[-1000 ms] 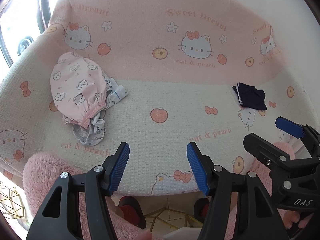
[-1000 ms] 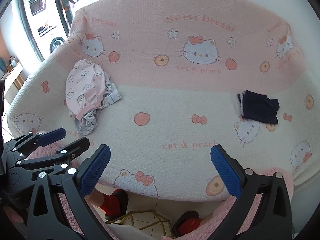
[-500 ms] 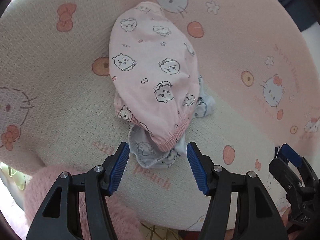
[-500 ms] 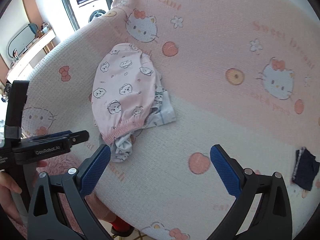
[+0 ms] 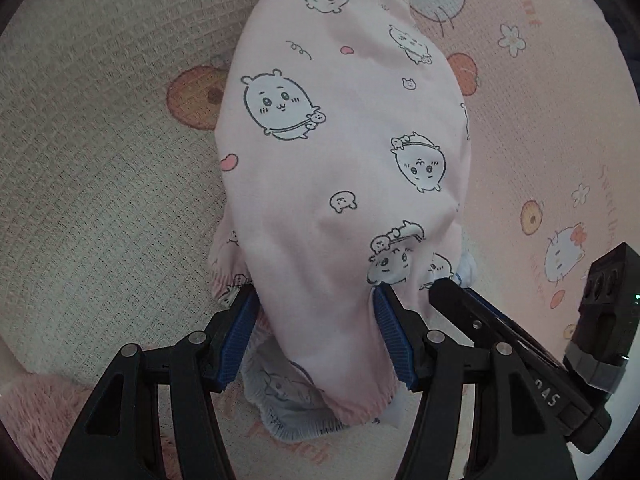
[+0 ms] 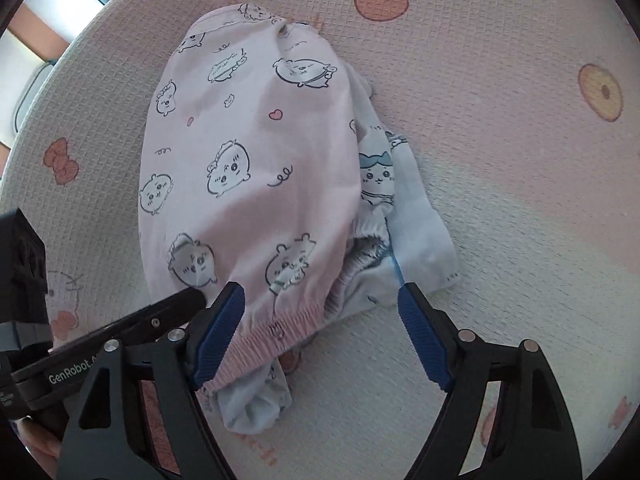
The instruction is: Fold clothes
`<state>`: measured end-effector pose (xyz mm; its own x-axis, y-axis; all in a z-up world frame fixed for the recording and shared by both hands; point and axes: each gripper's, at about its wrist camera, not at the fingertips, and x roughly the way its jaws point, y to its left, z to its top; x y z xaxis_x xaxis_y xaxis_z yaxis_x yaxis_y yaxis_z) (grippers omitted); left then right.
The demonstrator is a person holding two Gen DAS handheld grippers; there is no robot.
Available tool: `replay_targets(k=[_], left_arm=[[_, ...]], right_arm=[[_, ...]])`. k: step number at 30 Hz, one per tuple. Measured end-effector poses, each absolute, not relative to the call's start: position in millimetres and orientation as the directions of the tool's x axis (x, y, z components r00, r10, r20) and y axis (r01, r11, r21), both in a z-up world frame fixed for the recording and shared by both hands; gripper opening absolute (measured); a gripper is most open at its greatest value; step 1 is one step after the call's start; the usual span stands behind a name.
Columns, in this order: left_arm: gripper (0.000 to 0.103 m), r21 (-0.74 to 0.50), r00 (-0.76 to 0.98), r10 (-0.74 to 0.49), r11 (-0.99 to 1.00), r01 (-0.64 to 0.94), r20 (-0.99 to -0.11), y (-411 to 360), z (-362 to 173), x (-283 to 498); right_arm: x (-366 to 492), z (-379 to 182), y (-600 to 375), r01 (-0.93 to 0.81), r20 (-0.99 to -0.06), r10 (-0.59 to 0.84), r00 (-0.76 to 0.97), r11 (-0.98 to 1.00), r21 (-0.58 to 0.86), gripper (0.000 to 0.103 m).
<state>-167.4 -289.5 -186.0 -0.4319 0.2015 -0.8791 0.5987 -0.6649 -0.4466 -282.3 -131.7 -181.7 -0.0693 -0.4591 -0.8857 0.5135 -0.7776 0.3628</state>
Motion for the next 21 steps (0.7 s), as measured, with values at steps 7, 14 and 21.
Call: replay_targets(k=[7,14,21], left_arm=[[0.019,-0.368,-0.463,0.096,-0.754,0.545,-0.881,-266,-170,-173],[0.005,-0.351,-0.554,0.063,-0.831,0.432,-0.830,-237,-124,-158],[0.004,-0.335,-0.609,0.097,-0.896,0.291,-0.787,-204,-74,-138]], right_arm=[[-271,-191,-152,0.630,-0.881,-0.472,-0.031,-0.694,0.350,0.032],[-263,-146,-126,0.656,-0.848,-0.514,-0.128,-0.686,0.316,0.006],[-232,-88,-101,0.680,-0.808,-0.551,-0.211,-0.676,0.284,0.006]])
